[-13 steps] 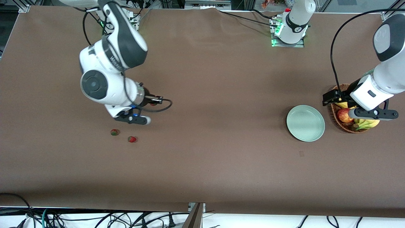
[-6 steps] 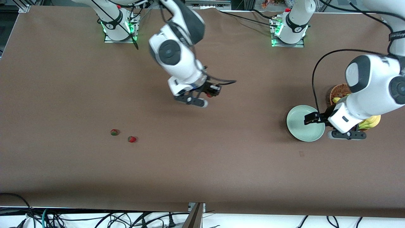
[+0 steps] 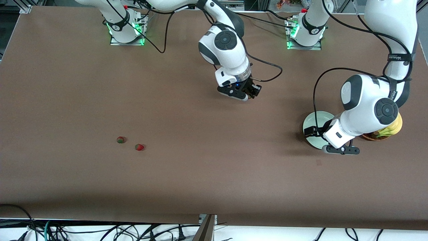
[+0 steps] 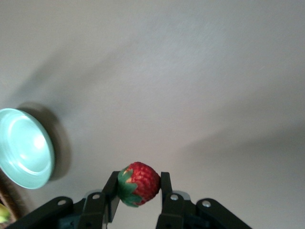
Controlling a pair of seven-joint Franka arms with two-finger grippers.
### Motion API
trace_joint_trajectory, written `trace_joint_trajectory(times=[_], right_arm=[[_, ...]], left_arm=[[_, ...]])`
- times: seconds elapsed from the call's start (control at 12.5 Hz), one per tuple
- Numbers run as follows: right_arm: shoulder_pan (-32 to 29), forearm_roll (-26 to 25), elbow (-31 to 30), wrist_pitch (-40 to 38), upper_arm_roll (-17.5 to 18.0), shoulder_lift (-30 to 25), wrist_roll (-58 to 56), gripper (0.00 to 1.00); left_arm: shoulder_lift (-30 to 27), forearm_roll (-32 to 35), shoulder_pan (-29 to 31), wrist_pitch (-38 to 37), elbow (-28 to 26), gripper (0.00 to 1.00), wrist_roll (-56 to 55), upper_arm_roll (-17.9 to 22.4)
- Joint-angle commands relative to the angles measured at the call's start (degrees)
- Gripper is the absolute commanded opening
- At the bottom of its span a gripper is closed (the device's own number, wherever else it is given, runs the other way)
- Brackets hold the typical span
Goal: Collect all strawberries into plate
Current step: 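Carry the strawberry toward the table middle while the left gripper approaches, then open the right gripper to set the strawberry on the table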
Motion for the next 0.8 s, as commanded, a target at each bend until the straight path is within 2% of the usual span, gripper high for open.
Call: trace_joint_trajectory(times=[0.0,0.16,0.32,0.4,0.48,0.56,0.72], right_arm=[[3.45,-1.85,4.32,6.69,-1.66,6.01,6.79,0.26],[6.27,-2.91,4.32,10.57,-4.12,8.39,9.35,0.29],[7.33,-3.00,4.32,12.43,-4.74,9.28,9.97,0.33],[7.42,-3.00,4.32,12.34,-5.01,9.19,9.97,0.49],[7.51,-3.26,4.23,11.82,-5.27,8.84,9.97,0.94],[7.60,-5.09,4.32,11.38,-6.06,8.58,9.62,1.00],[7.42,-6.86,4.32,5.17,-6.41,7.18,9.10,1.00]], left_arm=[[1.38,-0.79,-0.84,1.94,-0.65,1.00,-0.88,0.17],[2.53,-0.79,-1.46,3.00,-0.74,1.00,-1.67,0.17],[3.49,-0.79,-1.46,3.09,-0.66,1.00,-1.93,0.17],[3.93,-0.79,-1.46,3.09,-0.66,1.00,-1.93,0.17],[4.20,-0.79,-1.20,3.09,-0.74,1.00,-1.85,0.17],[4.38,-0.88,-1.11,3.09,-0.74,1.00,-1.93,0.17],[4.73,-0.88,-1.28,3.09,-0.74,1.00,-2.19,-0.27]])
